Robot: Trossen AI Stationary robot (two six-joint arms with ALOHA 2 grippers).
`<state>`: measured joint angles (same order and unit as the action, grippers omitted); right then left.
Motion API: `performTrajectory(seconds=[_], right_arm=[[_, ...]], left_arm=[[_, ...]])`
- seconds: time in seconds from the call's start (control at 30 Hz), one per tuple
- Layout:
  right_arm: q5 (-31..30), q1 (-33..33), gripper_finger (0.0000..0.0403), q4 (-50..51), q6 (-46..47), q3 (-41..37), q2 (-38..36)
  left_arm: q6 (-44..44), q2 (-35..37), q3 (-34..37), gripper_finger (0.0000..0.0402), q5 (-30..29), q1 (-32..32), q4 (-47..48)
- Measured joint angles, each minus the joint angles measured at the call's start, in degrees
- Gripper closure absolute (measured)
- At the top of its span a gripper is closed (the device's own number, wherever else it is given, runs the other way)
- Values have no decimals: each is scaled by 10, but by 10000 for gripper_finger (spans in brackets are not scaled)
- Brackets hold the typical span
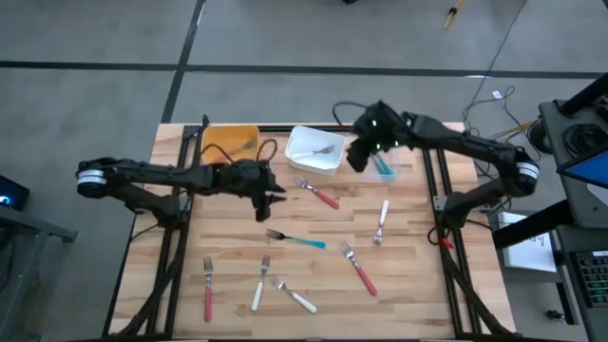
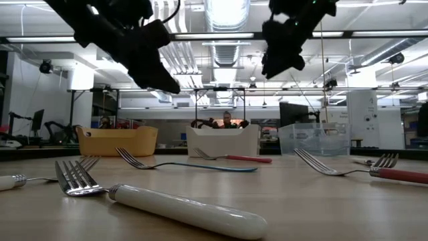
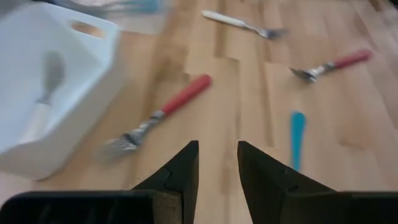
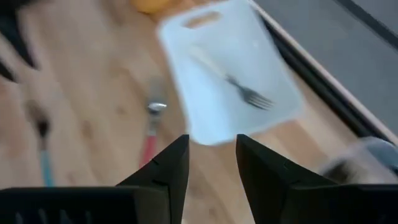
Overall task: Sort silverware by color (type)
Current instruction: Put the blue fork into the yellow bin
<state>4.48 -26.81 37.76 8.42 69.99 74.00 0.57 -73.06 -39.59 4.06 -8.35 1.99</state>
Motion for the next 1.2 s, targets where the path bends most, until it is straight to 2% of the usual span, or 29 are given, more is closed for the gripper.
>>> performTrajectory(seconds=[0.23, 0.43, 0.6, 0.87, 1.2], right_arm=[[0, 121, 278, -121, 36, -77, -25], [-3, 215, 287, -223, 57, -103, 9], [-43, 277, 295, -290, 58, -104, 53], [-51, 331, 303, -304, 48, -52, 161], [-62, 341, 293, -304, 44, 33, 309]], left_arm=[[21, -25, 0, 310, -3, 47, 3], [62, -19, 0, 310, -6, 76, 6], [70, -9, 0, 310, -6, 93, 7], [86, 7, 0, 310, -12, 105, 2], [92, 90, 0, 310, -131, 144, 9]])
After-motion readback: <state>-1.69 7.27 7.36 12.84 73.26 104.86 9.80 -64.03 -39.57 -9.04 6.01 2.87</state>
